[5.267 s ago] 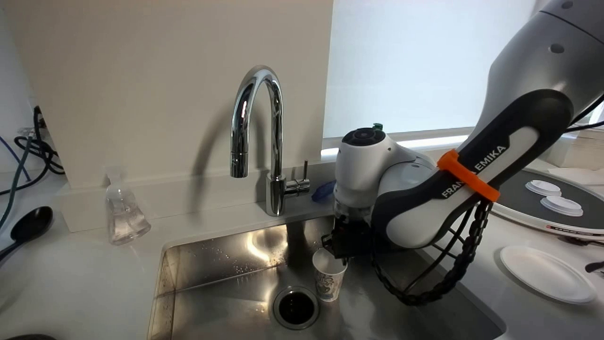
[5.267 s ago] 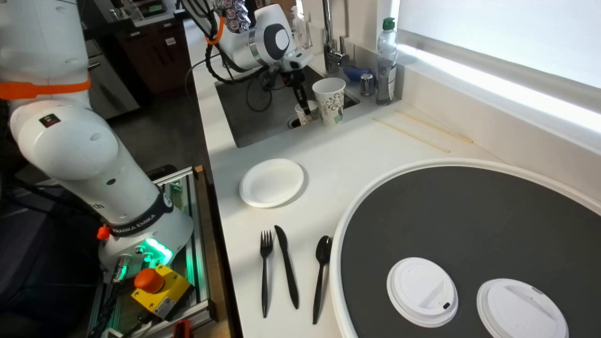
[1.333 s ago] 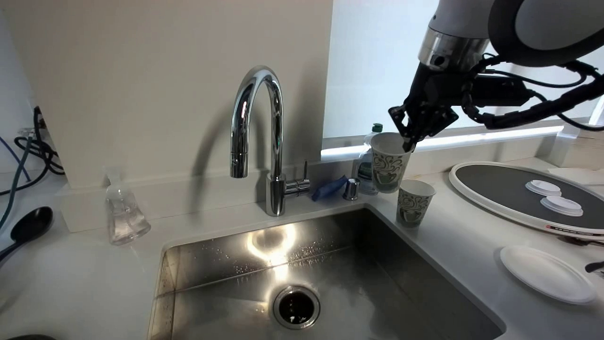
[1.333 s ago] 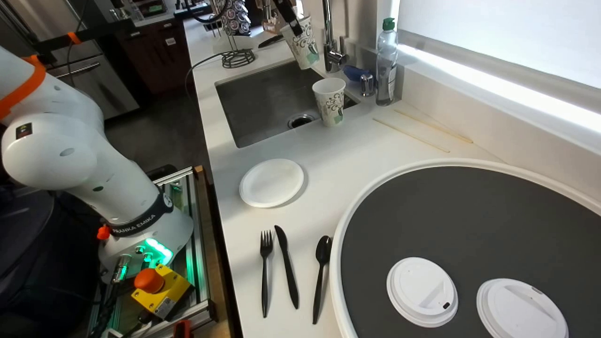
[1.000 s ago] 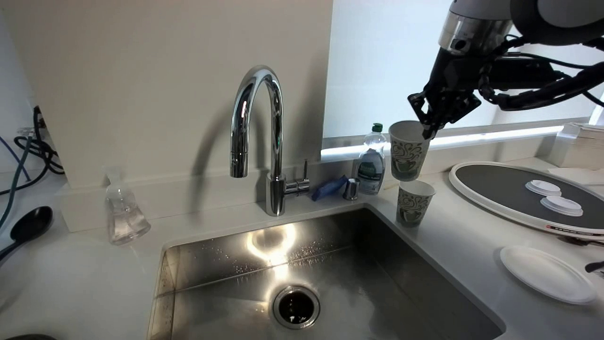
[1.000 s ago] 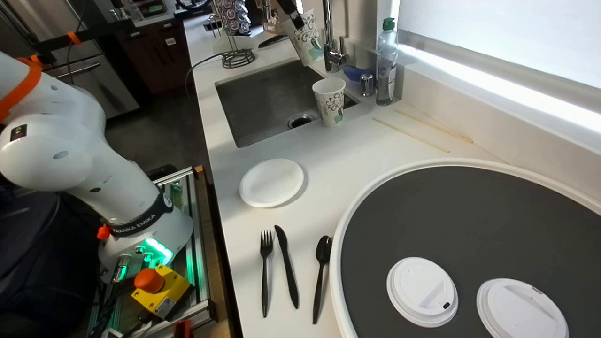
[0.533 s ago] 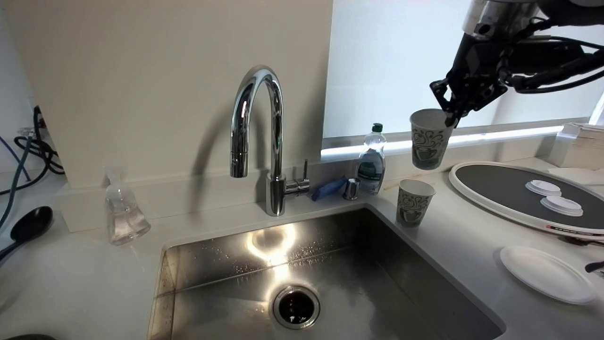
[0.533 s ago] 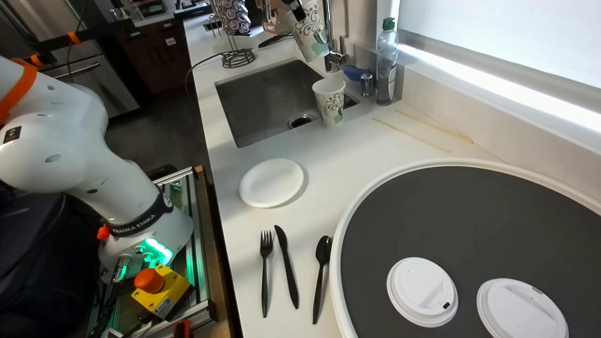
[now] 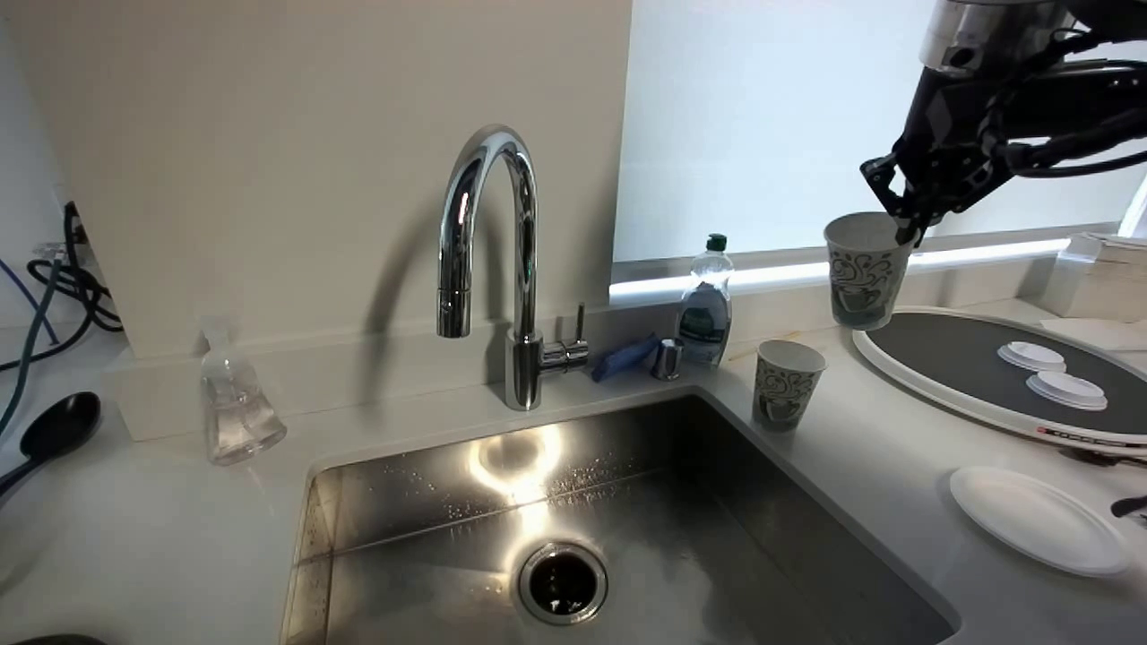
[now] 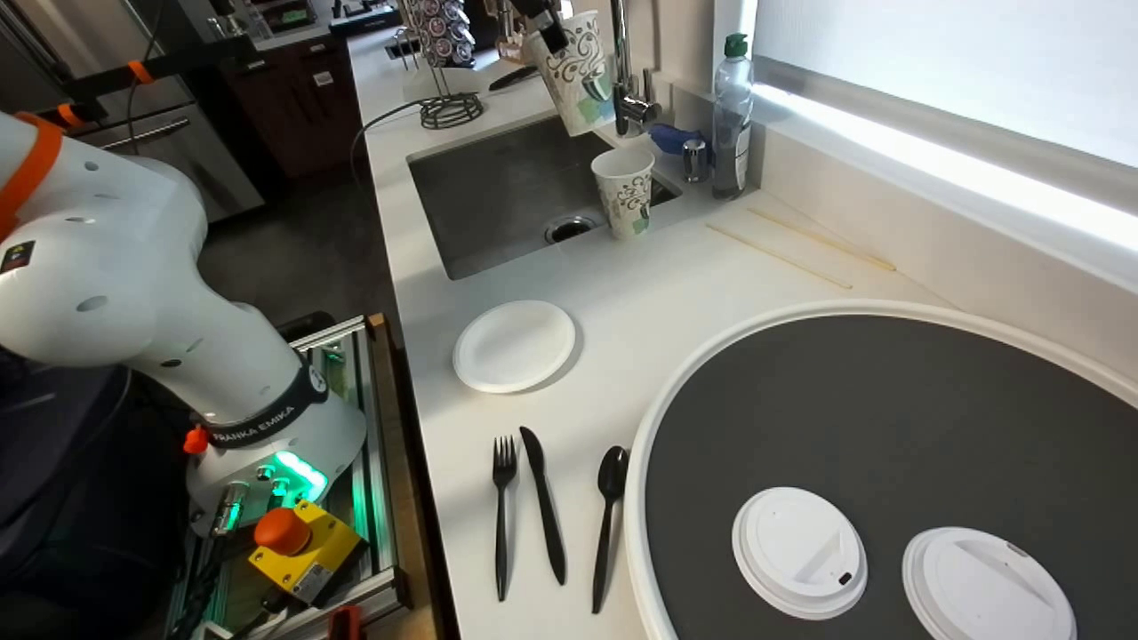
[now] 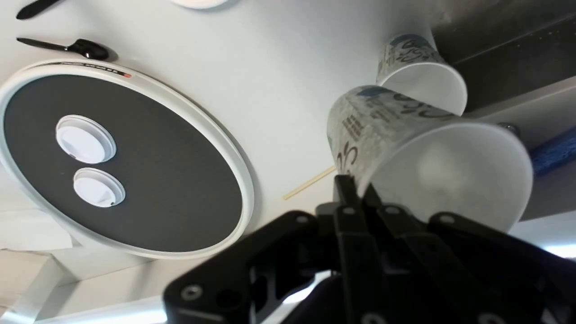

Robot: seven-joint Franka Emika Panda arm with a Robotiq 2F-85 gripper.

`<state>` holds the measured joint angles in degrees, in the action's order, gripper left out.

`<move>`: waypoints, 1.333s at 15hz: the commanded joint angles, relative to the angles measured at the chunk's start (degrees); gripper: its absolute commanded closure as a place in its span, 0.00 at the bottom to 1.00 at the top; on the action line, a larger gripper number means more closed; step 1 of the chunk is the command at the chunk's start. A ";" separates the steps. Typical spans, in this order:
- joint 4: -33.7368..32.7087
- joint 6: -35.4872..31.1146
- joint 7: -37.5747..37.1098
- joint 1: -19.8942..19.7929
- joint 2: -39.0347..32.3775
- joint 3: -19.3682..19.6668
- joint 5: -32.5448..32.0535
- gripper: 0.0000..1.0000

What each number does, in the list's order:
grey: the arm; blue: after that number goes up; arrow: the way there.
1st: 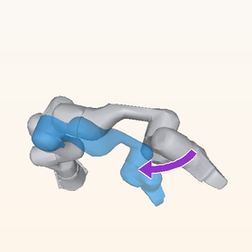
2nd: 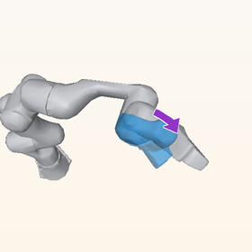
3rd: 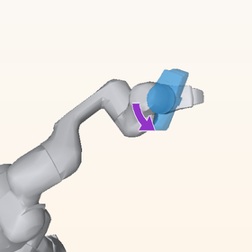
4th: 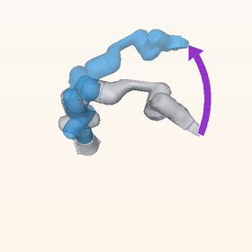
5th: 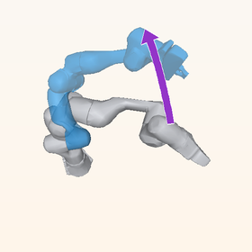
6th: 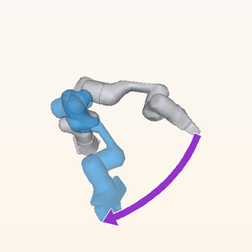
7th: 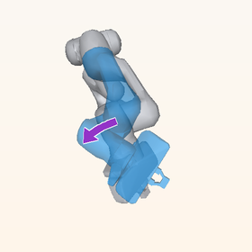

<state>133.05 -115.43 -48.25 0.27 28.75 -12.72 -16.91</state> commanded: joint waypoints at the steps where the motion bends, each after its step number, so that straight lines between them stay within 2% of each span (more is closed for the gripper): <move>1: -0.03 0.07 0.14 -0.33 0.03 -0.29 0.19 0.96; 4: 0.14 0.06 0.12 -0.33 0.08 -0.29 0.19 0.99; 20: 0.71 4.37 2.09 -0.55 -3.30 -0.16 -2.88 0.99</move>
<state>133.61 -112.83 -47.01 -0.11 25.95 -12.68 -19.09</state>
